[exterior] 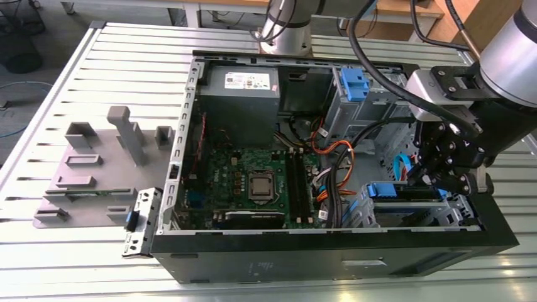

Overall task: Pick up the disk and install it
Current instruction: 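Insert the first disk wire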

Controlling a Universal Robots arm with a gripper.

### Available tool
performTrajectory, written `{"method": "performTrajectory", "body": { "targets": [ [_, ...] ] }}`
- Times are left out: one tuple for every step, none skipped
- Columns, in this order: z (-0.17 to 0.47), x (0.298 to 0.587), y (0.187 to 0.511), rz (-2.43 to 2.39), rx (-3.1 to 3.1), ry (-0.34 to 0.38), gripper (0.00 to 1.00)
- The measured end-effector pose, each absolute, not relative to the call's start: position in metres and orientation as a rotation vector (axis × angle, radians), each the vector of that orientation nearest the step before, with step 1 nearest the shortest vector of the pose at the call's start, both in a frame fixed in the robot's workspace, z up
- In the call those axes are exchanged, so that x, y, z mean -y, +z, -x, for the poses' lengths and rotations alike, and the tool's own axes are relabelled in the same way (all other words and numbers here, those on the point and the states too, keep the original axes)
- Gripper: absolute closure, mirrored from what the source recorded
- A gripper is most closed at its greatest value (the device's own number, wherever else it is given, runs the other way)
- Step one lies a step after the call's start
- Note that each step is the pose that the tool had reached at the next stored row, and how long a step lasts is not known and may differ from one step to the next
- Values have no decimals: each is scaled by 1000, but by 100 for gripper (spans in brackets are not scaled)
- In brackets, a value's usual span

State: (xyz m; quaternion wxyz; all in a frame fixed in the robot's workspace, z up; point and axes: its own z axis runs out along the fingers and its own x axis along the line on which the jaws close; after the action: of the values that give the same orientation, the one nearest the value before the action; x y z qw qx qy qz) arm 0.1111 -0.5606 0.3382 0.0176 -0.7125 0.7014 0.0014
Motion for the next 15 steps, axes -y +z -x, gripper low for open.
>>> {"method": "performTrajectory", "body": {
  "targets": [
    [-111, 561, 338, 2214, -2179, 5, 84],
    [-111, 561, 338, 2214, -2179, 4, 84],
    [-111, 561, 338, 2214, -2179, 4, 84],
    [-111, 561, 338, 2214, -2179, 4, 84],
    [-111, 561, 338, 2214, -2179, 4, 84],
    [-111, 561, 337, 2214, -2179, 5, 84],
    [-111, 561, 337, 2214, -2179, 5, 84],
    [-111, 561, 337, 2214, -2179, 5, 84],
    [-111, 561, 337, 2214, -2179, 4, 84],
    [-111, 561, 337, 2214, -2179, 4, 84],
    [-111, 561, 337, 2214, -2179, 4, 84],
    [-111, 561, 337, 2214, -2179, 4, 84],
    [-111, 561, 336, 2214, -2180, 4, 84],
    [-111, 561, 336, 2214, -2180, 4, 84],
    [-111, 561, 336, 2214, -2180, 4, 84]
  ]
}}
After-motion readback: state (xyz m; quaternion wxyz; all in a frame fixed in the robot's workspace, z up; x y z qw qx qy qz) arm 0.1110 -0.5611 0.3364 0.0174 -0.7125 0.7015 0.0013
